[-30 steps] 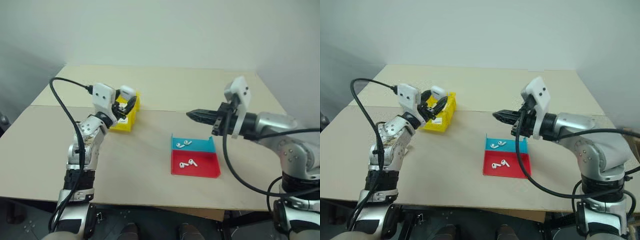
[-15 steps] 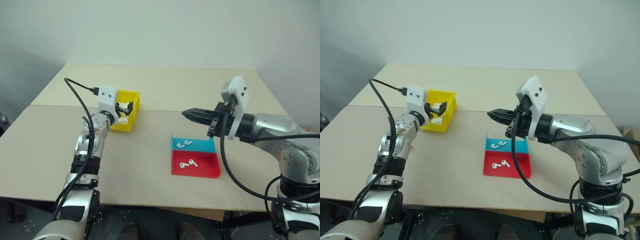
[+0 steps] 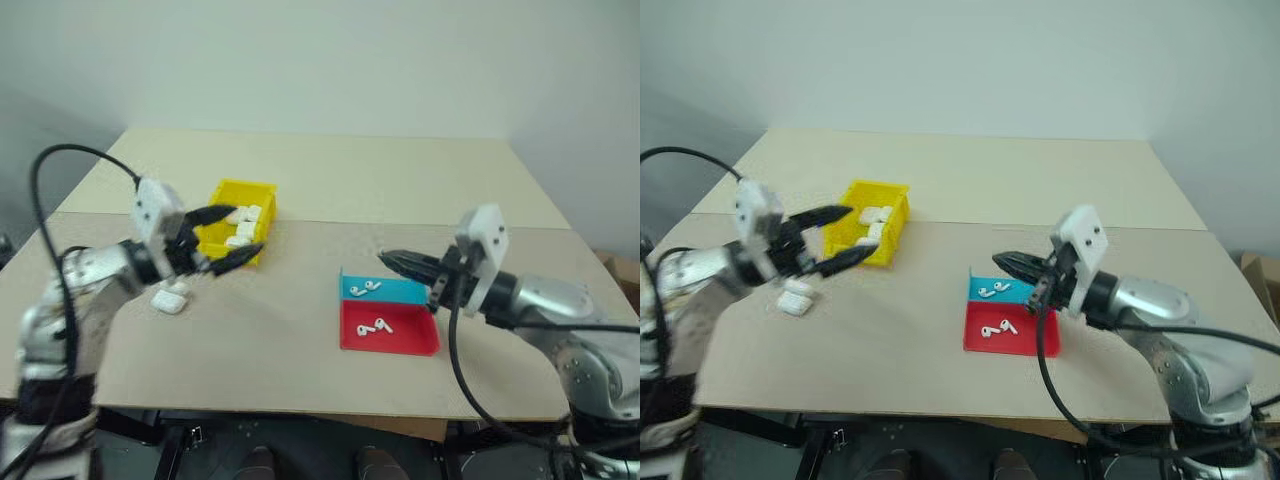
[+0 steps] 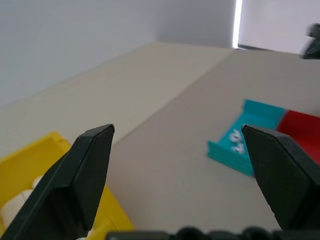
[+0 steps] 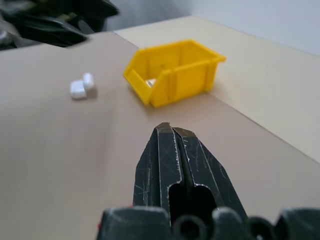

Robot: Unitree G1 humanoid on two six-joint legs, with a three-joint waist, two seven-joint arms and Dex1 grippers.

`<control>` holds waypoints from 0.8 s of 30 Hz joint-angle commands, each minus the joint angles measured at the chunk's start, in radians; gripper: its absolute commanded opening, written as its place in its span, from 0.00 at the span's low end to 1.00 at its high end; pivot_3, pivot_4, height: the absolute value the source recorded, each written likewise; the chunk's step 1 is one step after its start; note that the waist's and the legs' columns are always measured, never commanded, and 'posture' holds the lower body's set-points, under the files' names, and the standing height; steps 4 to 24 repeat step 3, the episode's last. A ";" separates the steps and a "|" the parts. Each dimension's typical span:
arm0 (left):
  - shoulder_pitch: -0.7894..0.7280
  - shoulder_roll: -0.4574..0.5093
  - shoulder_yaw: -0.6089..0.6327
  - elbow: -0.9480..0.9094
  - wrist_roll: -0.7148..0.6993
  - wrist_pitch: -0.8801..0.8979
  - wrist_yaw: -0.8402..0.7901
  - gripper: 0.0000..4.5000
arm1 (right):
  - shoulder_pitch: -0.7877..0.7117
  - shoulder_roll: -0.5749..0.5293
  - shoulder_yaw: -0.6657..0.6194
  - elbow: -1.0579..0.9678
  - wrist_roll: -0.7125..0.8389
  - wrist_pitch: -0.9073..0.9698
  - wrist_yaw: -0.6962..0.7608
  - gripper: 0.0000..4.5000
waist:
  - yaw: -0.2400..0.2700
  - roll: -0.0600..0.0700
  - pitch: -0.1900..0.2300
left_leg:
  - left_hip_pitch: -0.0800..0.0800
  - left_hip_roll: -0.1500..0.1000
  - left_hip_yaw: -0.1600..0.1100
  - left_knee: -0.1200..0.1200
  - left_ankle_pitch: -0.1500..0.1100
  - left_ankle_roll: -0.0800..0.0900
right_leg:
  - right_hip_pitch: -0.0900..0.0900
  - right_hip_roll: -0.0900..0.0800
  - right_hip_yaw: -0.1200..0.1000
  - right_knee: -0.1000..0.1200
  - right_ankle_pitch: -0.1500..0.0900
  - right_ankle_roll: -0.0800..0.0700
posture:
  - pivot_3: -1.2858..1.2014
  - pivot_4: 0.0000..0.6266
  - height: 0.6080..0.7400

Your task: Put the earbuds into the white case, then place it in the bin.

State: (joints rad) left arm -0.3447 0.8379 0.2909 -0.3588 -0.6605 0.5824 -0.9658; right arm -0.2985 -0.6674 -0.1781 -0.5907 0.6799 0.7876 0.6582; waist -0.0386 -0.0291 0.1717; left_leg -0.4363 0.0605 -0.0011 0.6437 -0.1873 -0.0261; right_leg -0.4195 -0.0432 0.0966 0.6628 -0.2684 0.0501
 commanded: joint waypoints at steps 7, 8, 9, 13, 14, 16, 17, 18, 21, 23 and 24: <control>0.134 0.114 0.145 -0.151 -0.115 0.092 -0.057 0.99 | 0.073 -0.091 -0.119 -0.035 0.027 -0.080 0.102 0.00 | -0.001 0.000 0.000 | 0.007 0.001 0.000 0.000 0.000 0.000 | 0.007 0.001 0.000 0.000 0.000 0.000 | 0.52 0.24 1.00; 0.134 0.114 0.145 -0.151 -0.115 0.092 -0.057 0.99 | 0.073 -0.091 -0.119 -0.035 0.027 -0.080 0.102 0.00 | -0.001 0.000 0.000 | 0.007 0.001 0.000 0.000 0.000 0.000 | 0.007 0.001 0.000 0.000 0.000 0.000 | 0.52 0.24 1.00; 0.134 0.114 0.145 -0.151 -0.115 0.092 -0.057 0.99 | 0.073 -0.091 -0.119 -0.035 0.027 -0.080 0.102 0.00 | -0.001 0.000 0.000 | 0.007 0.001 0.000 0.000 0.000 0.000 | 0.007 0.001 0.000 0.000 0.000 0.000 | 0.52 0.24 1.00; 0.134 0.114 0.145 -0.151 -0.115 0.092 -0.057 0.99 | 0.073 -0.091 -0.119 -0.035 0.027 -0.080 0.102 0.00 | -0.001 0.000 0.000 | 0.007 0.001 0.000 0.000 0.000 0.000 | 0.007 0.001 0.000 0.000 0.000 0.000 | 0.52 0.24 1.00; 0.134 0.114 0.145 -0.151 -0.115 0.092 -0.057 0.99 | 0.073 -0.091 -0.119 -0.035 0.027 -0.080 0.102 0.00 | -0.001 0.000 0.000 | 0.007 0.001 0.000 0.000 0.000 0.000 | 0.007 0.001 0.000 0.000 0.000 0.000 | 0.52 0.24 1.00; 0.134 0.114 0.145 -0.151 -0.115 0.092 -0.057 0.99 | 0.073 -0.091 -0.119 -0.035 0.027 -0.080 0.102 0.00 | -0.001 0.000 0.000 | 0.007 0.001 0.000 0.000 0.000 0.000 | 0.007 0.001 0.000 0.000 0.000 0.000 | 0.52 0.24 1.00; 0.134 0.114 0.145 -0.151 -0.115 0.092 -0.057 0.99 | 0.073 -0.091 -0.119 -0.035 0.027 -0.080 0.102 0.00 | -0.001 0.000 0.000 | 0.007 0.001 0.000 0.000 0.000 0.000 | 0.007 0.001 0.000 0.000 0.000 0.000 | 0.52 0.24 1.00; 0.134 0.114 0.145 -0.151 -0.115 0.092 -0.057 0.99 | 0.073 -0.091 -0.119 -0.035 0.027 -0.080 0.102 0.00 | -0.001 0.000 0.000 | 0.007 0.001 0.000 0.000 0.000 0.000 | 0.007 0.001 0.000 0.000 0.000 0.000 | 0.52 0.24 1.00; 0.134 0.114 0.145 -0.151 -0.115 0.092 -0.057 0.99 | 0.073 -0.091 -0.119 -0.035 0.027 -0.080 0.102 0.00 | -0.001 0.000 0.000 | 0.007 0.001 0.000 0.000 0.000 0.000 | 0.007 0.001 0.000 0.000 0.000 0.000 | 0.52 0.24 1.00; 0.134 0.114 0.145 -0.151 -0.115 0.092 -0.057 0.99 | 0.073 -0.091 -0.119 -0.035 0.027 -0.080 0.102 0.00 | -0.001 0.000 0.000 | 0.007 0.001 0.000 0.000 0.000 0.000 | 0.007 0.001 0.000 0.000 0.000 0.000 | 0.52 0.24 1.00; 0.134 0.114 0.145 -0.151 -0.115 0.092 -0.057 0.99 | 0.073 -0.091 -0.119 -0.035 0.027 -0.080 0.102 0.00 | -0.001 0.000 0.000 | 0.007 0.001 0.000 0.000 0.000 0.000 | 0.007 0.001 0.000 0.000 0.000 0.000 | 0.52 0.24 1.00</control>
